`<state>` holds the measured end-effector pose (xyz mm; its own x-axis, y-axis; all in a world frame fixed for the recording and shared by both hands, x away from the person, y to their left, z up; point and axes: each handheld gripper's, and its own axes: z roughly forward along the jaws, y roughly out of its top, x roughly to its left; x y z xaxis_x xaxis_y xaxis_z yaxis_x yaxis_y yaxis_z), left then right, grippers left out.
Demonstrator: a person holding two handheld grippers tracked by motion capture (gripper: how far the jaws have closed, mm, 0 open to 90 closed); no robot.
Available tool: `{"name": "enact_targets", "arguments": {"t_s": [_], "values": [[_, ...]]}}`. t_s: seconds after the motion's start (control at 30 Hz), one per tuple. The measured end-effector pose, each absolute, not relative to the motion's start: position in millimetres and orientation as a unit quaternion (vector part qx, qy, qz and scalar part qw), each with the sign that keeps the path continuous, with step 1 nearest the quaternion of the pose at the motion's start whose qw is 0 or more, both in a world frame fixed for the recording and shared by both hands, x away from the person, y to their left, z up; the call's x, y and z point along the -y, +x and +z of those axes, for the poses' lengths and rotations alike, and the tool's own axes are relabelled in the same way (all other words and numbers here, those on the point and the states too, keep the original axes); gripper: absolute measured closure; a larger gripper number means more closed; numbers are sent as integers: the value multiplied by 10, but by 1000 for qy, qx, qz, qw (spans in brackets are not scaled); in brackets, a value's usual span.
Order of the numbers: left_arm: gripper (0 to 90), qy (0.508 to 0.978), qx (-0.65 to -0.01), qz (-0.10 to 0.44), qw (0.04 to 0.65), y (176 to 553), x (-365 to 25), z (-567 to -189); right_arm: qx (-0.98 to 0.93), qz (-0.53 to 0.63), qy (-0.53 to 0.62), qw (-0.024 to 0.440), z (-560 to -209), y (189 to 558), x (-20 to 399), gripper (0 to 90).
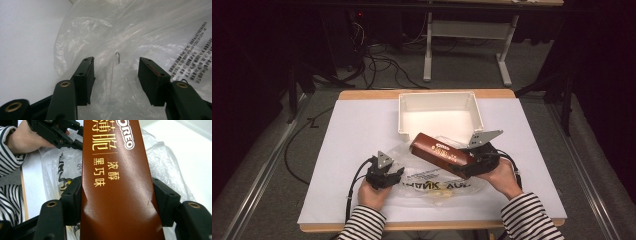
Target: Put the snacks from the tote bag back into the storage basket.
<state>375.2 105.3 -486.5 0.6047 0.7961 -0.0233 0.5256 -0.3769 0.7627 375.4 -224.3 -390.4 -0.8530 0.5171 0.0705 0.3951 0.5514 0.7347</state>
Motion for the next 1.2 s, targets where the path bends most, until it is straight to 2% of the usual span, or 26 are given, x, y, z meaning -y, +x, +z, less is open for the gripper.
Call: {"name": "enact_targets", "arguments": {"t_s": [1.2], "values": [[471,811,-407,178,381,3750,-1051,-4865,-864,400,291,96,-3640,4152,2260,370]]}}
